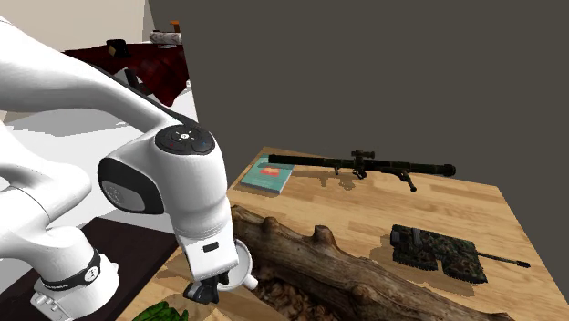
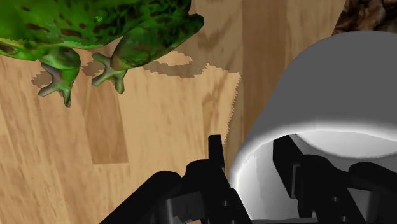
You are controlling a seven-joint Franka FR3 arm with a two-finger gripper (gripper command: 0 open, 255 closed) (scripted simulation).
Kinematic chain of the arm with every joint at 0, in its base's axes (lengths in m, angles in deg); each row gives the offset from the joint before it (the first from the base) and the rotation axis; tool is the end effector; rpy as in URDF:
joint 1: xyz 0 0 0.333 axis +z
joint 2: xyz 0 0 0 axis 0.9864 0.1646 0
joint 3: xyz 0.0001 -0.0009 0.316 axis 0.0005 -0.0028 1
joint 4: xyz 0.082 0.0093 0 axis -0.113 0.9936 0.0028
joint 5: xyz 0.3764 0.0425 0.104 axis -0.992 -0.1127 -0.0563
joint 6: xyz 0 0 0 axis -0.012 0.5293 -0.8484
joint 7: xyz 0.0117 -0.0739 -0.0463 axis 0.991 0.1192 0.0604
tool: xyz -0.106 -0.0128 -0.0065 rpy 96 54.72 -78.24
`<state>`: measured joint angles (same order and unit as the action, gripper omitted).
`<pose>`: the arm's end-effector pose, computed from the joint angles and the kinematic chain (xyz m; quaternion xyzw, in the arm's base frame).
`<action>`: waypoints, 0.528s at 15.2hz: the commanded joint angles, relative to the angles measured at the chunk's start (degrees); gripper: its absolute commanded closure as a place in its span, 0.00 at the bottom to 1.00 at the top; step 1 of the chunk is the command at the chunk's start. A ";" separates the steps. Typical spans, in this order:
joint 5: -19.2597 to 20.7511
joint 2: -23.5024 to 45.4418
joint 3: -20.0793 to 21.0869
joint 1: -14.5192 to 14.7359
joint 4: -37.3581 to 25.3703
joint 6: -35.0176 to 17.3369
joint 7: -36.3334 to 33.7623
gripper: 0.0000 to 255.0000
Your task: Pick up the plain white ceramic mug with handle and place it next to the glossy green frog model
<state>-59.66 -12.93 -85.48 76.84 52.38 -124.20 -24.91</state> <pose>0.4533 -0.0162 0.3885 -0.9990 0.0419 0.0151 0.0065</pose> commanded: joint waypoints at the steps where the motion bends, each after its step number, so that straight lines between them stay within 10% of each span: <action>1: -0.09 1.49 0.38 0.36 1.29 -1.78 -0.10 1.00; 8: -0.05 2.35 0.25 0.51 1.97 -3.32 -0.12 1.00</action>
<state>-59.78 -12.97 -85.73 76.97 53.57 -127.68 -24.90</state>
